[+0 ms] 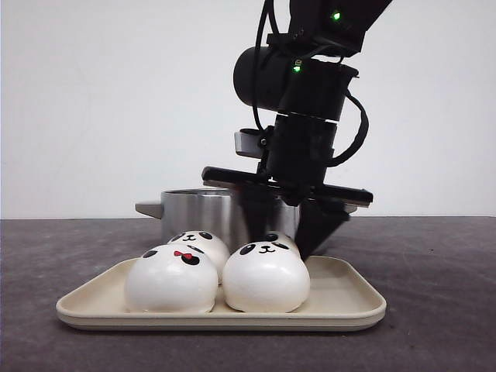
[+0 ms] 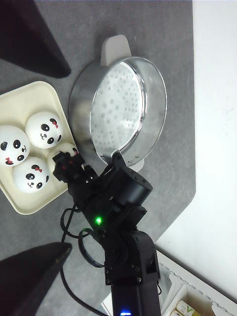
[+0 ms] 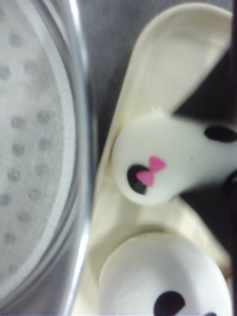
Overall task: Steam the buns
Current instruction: 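Lower the right gripper onto the panda bun farthest from the robot and grasp it, then lift the bun with the right gripper and release it into the steamer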
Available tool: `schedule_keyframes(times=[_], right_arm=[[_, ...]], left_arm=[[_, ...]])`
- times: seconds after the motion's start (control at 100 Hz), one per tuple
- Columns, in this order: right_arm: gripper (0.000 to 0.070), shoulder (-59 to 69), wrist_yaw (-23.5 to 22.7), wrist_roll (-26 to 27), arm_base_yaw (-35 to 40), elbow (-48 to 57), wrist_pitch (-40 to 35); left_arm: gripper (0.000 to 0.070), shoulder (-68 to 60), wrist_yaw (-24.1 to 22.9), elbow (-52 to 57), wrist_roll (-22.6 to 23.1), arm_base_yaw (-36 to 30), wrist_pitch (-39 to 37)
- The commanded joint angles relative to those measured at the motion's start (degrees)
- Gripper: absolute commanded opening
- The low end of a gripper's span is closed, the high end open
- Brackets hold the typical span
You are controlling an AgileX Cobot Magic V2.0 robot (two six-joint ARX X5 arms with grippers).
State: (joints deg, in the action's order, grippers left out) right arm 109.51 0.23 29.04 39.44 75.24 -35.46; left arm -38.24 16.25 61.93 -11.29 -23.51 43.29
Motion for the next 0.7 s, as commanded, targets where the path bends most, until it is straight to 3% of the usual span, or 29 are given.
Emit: schedule_keyframes(times=[0.0,0.33,0.56,0.69], right_arm=[[0.0006,1.18,1.75,0.44,0.55,0.50,-0.83],[0.0006,-11.67,-0.59,-7.02,4.35,8.17,-6.80],[0.0005,-16.13,7.34,-14.64,4.76,21.46,-4.31],[0.0005,-13.55,7.72,-18.14,1.46,29.57,-2.49]], left_arm=[[0.0678,-0.31,-0.37,0.92,0.79,-0.24,-0.72],[0.0678,-0.33,-0.37,0.92,0.79,-0.24,-0.90],[0.0678,-0.33,-0.35,0.92,0.79,-0.26,-1.29],[0.0678,-0.33,-0.35,0.92,0.79,-0.26,-1.27]])
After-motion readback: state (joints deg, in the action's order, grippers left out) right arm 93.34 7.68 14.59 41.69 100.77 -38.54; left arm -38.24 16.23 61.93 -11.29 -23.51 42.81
